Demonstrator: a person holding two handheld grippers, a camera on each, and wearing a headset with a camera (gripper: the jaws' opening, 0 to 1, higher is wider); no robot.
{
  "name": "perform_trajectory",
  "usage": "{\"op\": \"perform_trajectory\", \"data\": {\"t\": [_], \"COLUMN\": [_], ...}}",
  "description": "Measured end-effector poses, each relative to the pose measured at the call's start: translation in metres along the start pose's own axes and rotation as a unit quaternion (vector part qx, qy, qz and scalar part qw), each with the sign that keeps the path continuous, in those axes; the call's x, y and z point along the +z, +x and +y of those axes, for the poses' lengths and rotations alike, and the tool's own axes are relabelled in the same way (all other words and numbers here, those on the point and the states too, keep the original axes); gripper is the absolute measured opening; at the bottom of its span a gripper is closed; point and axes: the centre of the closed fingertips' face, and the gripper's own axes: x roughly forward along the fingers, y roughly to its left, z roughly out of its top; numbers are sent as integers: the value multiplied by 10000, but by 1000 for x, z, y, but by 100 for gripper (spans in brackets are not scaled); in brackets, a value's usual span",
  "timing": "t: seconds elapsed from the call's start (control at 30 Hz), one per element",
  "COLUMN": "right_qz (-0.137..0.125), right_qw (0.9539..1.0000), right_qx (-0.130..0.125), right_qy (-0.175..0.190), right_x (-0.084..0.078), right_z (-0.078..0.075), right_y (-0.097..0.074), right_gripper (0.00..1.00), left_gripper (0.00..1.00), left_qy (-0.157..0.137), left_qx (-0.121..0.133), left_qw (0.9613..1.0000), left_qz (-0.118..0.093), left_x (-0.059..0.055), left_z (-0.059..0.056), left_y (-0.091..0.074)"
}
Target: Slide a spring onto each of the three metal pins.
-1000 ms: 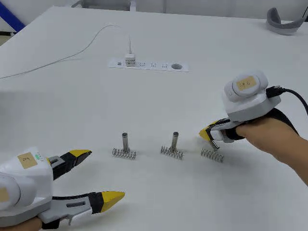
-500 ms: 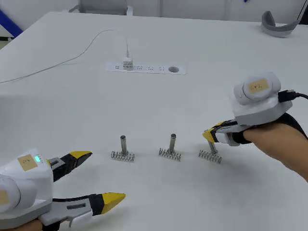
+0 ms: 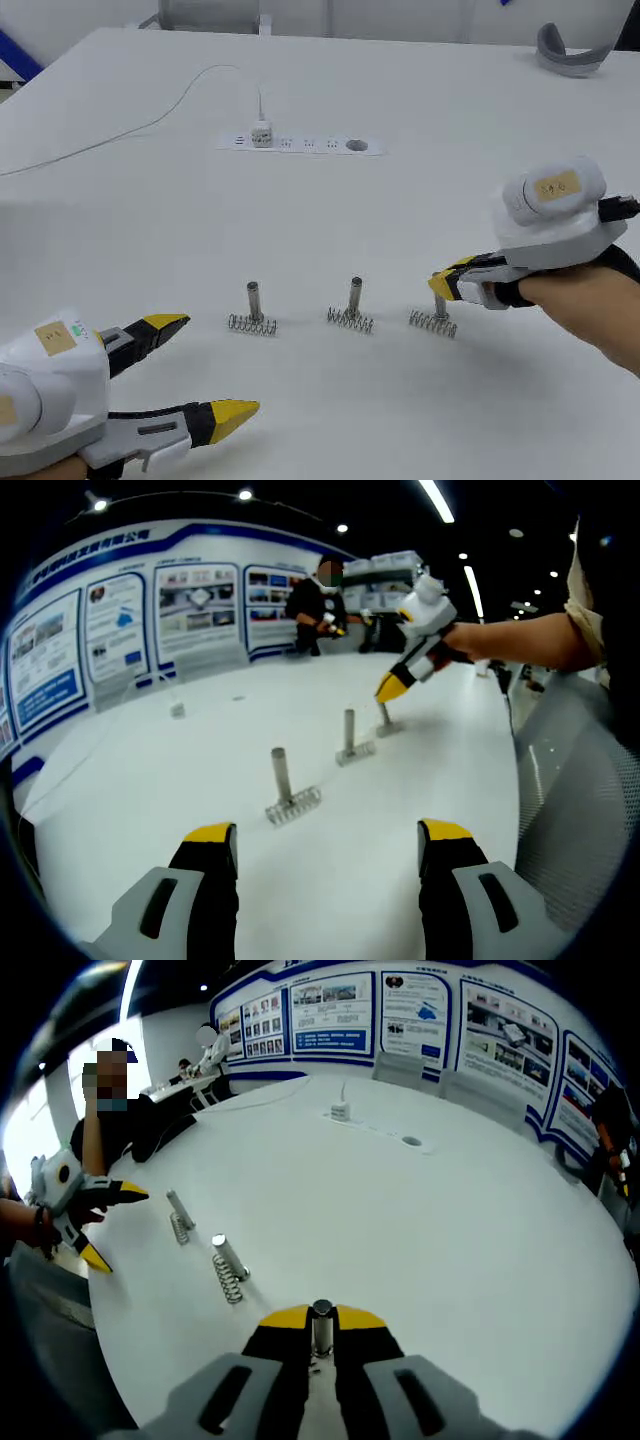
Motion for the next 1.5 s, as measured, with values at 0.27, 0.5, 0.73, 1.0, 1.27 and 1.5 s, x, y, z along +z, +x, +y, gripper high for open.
{"op": "perform_trajectory", "data": {"t": [0.27, 0.5, 0.73, 1.0, 1.27, 1.5], "right_qz": [-23, -26, -54, -73, -144, -130], "right_qw": [10000, 10000, 10000, 9999, 9998, 9998], "right_qx": [-15, -16, -12, 7, 4, 14], "right_qy": [-32, -68, -63, -104, -131, -143], "right_x": [-5, -8, -10, -10, -8, -12], "right_z": [1, 1, 0, 1, 0, -1], "right_y": [-6, -10, -11, -11, -13, -18], "right_gripper": [9, 9, 9, 9, 11, 11], "left_gripper": [75, 75, 75, 75, 75, 75], "left_qy": [7, 18, 22, 36, 35, 46], "left_qx": [11, 9, 12, 3, 9, 6], "left_qw": [10000, 10000, 10000, 10000, 10000, 10000], "left_qz": [-3, -14, -11, -9, -7, -3], "left_x": [1, 2, 2, 2, 2, 3], "left_z": [-1, -2, -2, -3, -3, -2], "left_y": [0, -1, -1, -1, -1, -1]}}
